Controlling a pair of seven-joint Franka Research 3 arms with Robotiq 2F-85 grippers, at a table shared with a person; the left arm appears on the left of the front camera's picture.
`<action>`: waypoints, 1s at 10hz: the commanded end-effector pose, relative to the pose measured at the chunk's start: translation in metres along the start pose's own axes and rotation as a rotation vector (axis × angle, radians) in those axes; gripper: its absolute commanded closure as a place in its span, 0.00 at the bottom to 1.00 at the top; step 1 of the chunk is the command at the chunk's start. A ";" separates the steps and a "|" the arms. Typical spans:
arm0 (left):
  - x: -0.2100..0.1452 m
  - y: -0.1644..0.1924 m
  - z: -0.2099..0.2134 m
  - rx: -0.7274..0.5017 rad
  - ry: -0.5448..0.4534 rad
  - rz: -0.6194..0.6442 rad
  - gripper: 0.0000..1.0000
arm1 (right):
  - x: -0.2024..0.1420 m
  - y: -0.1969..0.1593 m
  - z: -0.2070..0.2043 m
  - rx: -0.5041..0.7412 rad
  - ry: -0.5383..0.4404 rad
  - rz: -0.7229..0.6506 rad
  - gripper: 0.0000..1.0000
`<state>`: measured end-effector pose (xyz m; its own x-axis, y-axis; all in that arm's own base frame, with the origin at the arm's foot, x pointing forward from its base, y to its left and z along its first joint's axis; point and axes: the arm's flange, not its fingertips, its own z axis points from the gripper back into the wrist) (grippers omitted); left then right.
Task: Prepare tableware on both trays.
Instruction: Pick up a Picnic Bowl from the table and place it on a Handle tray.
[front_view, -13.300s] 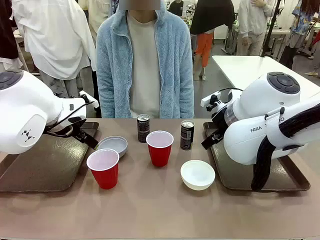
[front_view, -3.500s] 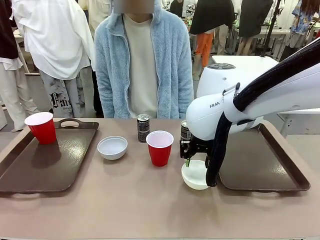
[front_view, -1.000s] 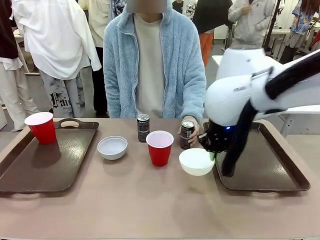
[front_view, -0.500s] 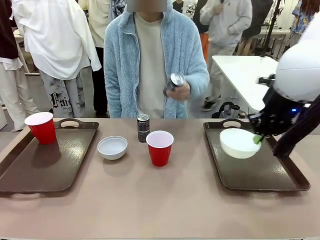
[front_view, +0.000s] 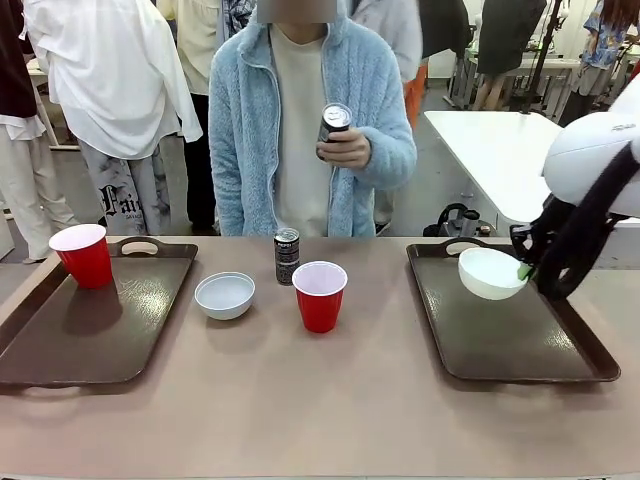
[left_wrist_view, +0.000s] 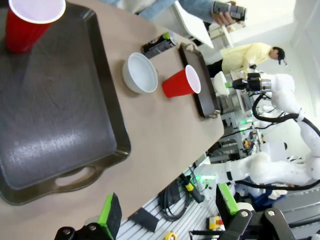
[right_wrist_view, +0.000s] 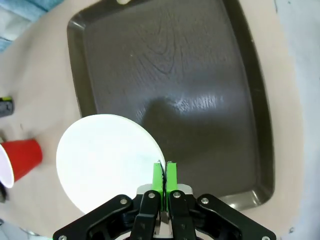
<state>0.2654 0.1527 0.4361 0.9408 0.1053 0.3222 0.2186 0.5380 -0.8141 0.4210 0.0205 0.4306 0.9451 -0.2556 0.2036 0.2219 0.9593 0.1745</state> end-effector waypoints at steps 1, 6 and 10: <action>0.000 -0.001 0.002 -0.007 -0.007 0.006 0.00 | 0.008 0.022 -0.016 -0.022 -0.013 -0.070 1.00; 0.000 -0.001 0.002 -0.007 -0.007 0.006 0.00 | -0.036 0.017 -0.022 -0.062 0.086 -0.128 1.00; 0.000 -0.001 0.002 -0.007 -0.007 0.006 0.00 | -0.154 -0.037 0.012 -0.164 0.199 -0.067 1.00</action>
<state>0.2655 0.1529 0.4360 0.9409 0.1058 0.3216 0.2178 0.5382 -0.8142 0.3299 0.0379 0.4535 0.9520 -0.3060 -0.0074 0.3061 0.9518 0.0167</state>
